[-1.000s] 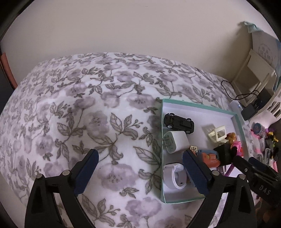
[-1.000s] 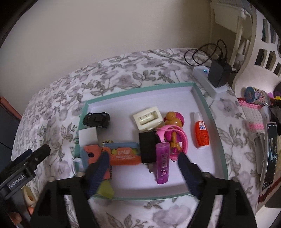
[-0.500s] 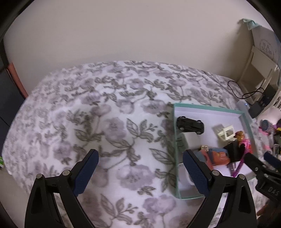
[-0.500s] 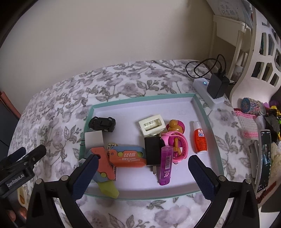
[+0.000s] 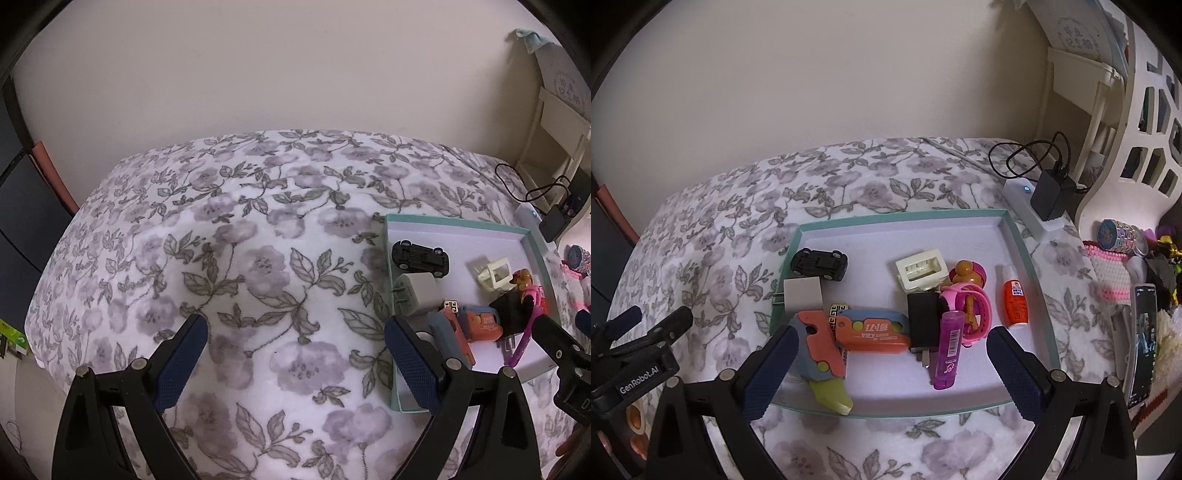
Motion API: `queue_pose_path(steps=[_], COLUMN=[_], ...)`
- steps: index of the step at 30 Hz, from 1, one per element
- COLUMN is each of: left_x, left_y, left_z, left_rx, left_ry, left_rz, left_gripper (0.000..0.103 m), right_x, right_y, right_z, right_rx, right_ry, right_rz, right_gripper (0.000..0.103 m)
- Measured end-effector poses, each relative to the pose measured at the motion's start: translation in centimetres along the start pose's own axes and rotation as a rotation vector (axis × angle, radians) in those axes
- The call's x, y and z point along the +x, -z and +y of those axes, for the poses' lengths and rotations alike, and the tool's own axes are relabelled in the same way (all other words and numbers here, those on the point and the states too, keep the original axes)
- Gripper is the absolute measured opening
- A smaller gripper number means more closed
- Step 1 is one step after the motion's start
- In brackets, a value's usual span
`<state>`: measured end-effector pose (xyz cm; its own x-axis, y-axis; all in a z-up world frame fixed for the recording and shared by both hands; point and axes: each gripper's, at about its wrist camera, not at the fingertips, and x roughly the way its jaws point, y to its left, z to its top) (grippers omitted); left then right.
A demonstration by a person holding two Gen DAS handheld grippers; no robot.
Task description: Organize rigid objects
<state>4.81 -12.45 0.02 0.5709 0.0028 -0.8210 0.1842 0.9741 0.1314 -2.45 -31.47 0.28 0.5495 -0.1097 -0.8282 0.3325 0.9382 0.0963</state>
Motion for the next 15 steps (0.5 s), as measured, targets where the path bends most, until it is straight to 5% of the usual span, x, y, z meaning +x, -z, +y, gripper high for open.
queue_pose_path(steps=[15], left_x=[0.38], left_y=[0.04], left_z=[-0.08], left_rx=[0.003], left_ry=[-0.016], left_rz=[0.0], left_gripper=[0.097], right_x=[0.44], right_y=[-0.06], right_z=[0.44], right_rx=[-0.03], right_ry=[0.0], right_rz=[0.01], right_gripper=[0.103])
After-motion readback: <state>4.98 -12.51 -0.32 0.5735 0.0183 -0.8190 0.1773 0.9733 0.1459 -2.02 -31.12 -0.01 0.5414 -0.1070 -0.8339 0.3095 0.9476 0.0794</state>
